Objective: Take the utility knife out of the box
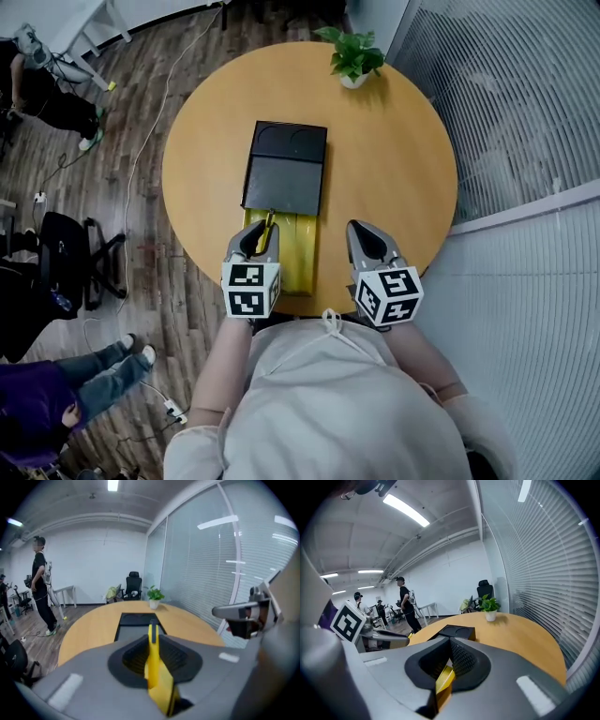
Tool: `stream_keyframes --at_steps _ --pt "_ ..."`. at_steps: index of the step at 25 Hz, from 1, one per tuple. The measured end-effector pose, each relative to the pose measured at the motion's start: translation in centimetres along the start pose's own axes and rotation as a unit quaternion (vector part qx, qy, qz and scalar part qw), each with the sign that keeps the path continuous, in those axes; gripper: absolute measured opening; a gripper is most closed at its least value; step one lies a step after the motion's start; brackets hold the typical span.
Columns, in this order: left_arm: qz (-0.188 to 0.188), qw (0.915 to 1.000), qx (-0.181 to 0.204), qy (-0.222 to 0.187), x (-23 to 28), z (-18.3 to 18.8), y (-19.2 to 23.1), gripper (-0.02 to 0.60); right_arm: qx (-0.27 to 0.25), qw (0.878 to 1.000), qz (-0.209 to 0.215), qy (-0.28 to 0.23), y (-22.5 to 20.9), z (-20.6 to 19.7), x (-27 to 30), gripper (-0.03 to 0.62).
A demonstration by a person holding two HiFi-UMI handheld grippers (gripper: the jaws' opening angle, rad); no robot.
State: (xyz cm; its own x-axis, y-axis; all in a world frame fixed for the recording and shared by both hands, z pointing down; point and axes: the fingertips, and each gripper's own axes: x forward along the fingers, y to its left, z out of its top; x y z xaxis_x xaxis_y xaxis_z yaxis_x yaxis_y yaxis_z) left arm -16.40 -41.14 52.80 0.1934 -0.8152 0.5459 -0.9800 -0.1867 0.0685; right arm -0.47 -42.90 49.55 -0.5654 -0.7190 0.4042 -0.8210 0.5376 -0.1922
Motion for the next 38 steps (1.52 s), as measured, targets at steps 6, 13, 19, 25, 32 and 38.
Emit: stream_keyframes --at_steps 6,13,19,25,32,38 --pt "-0.012 0.9902 0.004 -0.139 -6.5 8.7 -0.5 0.066 -0.014 0.999 -0.012 -0.049 2.0 4.0 -2.1 0.000" --pt "-0.015 0.9749 0.033 -0.220 -11.4 13.7 -1.1 0.067 -0.024 0.995 -0.032 -0.089 3.2 7.1 -4.2 0.000" --pt "-0.019 0.9731 0.046 -0.225 -12.0 14.2 -1.3 0.067 -0.030 0.995 -0.038 -0.093 3.8 7.8 -4.5 0.000" --pt "-0.021 0.9740 0.044 -0.221 -11.6 14.0 -1.2 0.067 -0.030 0.995 -0.040 -0.090 4.0 7.6 -4.3 0.000" --pt "-0.021 0.9746 0.047 -0.218 -11.3 13.9 -1.2 0.067 -0.029 0.995 -0.040 -0.087 4.2 7.4 -4.0 0.000" --pt "-0.023 0.9749 0.046 -0.217 -11.3 13.7 -1.2 0.067 -0.030 0.995 -0.039 -0.085 4.5 7.3 -3.9 0.000"
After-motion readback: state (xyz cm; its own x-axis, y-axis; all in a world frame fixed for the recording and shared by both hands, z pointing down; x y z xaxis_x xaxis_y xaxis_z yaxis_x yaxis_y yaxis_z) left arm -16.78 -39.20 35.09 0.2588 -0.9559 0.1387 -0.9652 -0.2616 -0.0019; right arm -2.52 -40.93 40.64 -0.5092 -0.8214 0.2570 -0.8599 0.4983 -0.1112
